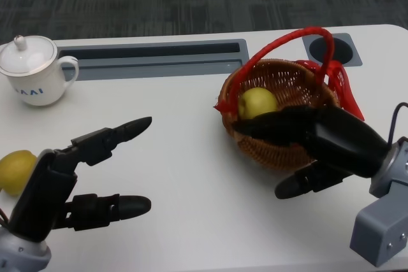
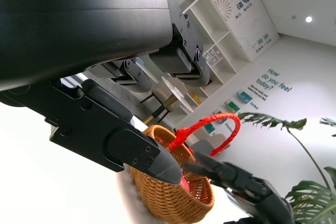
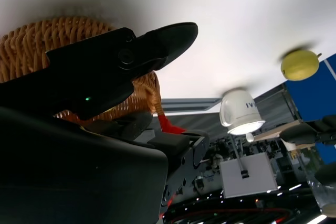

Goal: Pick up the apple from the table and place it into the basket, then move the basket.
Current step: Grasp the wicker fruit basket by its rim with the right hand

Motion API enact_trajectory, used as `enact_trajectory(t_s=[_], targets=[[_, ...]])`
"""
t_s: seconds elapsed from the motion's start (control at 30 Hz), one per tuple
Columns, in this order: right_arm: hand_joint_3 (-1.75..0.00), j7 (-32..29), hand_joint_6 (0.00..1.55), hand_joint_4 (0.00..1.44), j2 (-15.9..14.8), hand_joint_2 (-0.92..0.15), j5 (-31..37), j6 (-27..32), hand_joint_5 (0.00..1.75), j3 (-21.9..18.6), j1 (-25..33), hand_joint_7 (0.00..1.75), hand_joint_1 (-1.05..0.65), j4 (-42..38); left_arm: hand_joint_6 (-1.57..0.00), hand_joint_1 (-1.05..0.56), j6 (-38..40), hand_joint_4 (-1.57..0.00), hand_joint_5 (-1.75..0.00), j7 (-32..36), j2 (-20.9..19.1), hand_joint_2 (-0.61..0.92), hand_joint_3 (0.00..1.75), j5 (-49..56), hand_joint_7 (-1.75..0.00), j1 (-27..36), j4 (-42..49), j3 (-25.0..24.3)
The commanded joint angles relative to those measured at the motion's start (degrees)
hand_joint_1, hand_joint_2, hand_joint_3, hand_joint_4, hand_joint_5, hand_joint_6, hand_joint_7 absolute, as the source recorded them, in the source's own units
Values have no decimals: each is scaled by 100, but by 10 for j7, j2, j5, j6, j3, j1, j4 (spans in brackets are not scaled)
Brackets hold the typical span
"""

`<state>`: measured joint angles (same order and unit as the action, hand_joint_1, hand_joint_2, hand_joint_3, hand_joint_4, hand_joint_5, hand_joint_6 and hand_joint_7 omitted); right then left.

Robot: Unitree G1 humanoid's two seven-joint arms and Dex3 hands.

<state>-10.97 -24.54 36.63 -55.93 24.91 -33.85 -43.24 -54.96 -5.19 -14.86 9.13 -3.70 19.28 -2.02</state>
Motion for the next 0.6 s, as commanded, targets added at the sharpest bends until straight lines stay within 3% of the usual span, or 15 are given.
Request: enact_trajectory(t_s=[0.03, 0.3, 0.6], targets=[[0, 36, 38, 50, -26, -84, -28, 51, 3, -35, 44, 3, -77, 83, -63, -60, 0, -68, 0, -2, -7, 80, 0, -9, 0, 1, 2, 0], [-1, 118, 39, 49, -26, -87, -47, 234, 1, -89, 115, 1, -73, 228, -64, -59, -4, -68, 0, -3, -9, 80, 0, -9, 0, -2, 5, 2], [0, 143, 41, 55, 9, -87, -70, 335, 3, -103, 133, 1, -72, 259, -64, -60, 0, -68, 0, -5, -12, 80, 0, -11, 0, -1, 3, 2]])
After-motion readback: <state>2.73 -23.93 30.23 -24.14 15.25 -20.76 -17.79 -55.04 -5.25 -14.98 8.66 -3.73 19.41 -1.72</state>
